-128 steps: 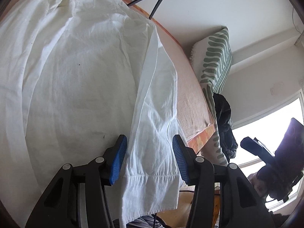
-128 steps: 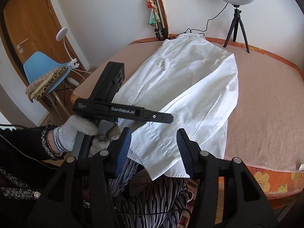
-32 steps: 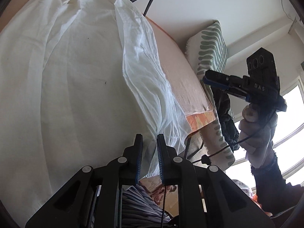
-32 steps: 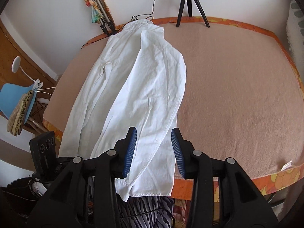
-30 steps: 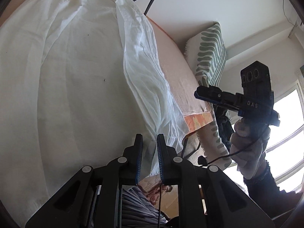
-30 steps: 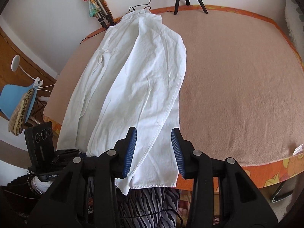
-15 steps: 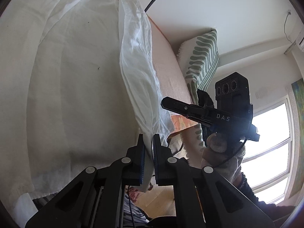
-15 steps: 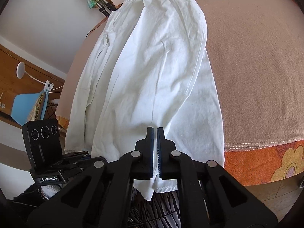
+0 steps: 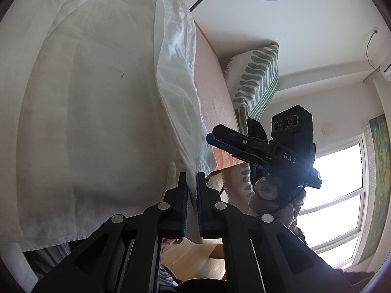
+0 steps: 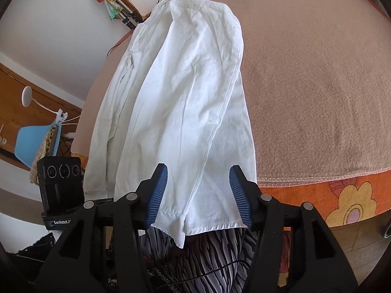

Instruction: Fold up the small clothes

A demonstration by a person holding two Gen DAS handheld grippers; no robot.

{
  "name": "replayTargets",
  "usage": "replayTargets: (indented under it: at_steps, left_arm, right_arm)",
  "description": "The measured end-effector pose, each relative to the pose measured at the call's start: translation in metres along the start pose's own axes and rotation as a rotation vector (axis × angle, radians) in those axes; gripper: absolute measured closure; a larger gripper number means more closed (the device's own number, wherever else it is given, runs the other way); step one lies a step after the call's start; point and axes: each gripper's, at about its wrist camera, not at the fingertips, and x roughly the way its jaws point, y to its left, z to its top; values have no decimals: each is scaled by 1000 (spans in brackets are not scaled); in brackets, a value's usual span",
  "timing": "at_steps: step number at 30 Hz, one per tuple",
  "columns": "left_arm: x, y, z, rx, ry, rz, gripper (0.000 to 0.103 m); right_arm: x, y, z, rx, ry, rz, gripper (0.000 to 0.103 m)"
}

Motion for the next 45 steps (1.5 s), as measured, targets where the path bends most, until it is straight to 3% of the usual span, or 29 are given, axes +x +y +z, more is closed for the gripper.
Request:
replayTargets:
  at_steps: [4, 10, 13, 16, 18, 21, 24, 28, 31, 33, 36, 37, 38, 41, 45]
  left_arm:
    - [-1, 3, -2, 12, -15, 63, 99]
    - [0, 9, -2, 11, -16, 81, 99]
    - [1, 8, -1, 22, -7, 80, 99]
    - [6, 4, 1, 24, 3, 80, 99]
    - [7, 2, 2, 20, 10, 71, 99]
    - [6, -2, 1, 1, 15, 38, 100]
    - [10, -11, 0, 11, 23, 8, 101]
    - [30, -18, -6, 59, 67, 34, 101]
    - [40, -15, -10, 70, 92, 73, 101]
    - [39, -16, -10, 89, 86, 103, 101]
    - [30, -21, -9, 139, 76, 145, 100]
    - [26, -23, -9, 153, 69, 154, 96]
    - [21, -25, -9, 165, 60, 160, 94]
    - [7, -31, -11, 224, 35, 199, 94]
    - [-8, -36, -17, 279, 0, 238, 94]
  right_arm:
    - [14, 2, 1, 24, 5, 22, 48]
    - [9, 2, -23, 61, 30, 79, 50]
    - [8, 1, -39, 82, 43, 120, 60]
    - [13, 6, -46, 76, 56, 142, 77]
    - [15, 8, -46, 64, 51, 117, 94]
    - [9, 10, -39, 86, 53, 123, 96]
    - [-17, 20, -35, 30, 41, 86, 97]
    - [-43, 34, -33, -68, 26, -62, 97]
    - [-30, 26, -38, -82, 83, -116, 97]
    - [-20, 20, -41, -94, 88, -200, 97]
    - [-20, 11, -41, -84, 65, -223, 95]
    - [-24, 8, -39, -83, 46, -222, 95]
    - [-30, 6, -37, -81, 24, -213, 89]
    - [-51, -3, -28, -67, -62, -191, 57]
    - [-68, -15, -14, -87, -156, -166, 54]
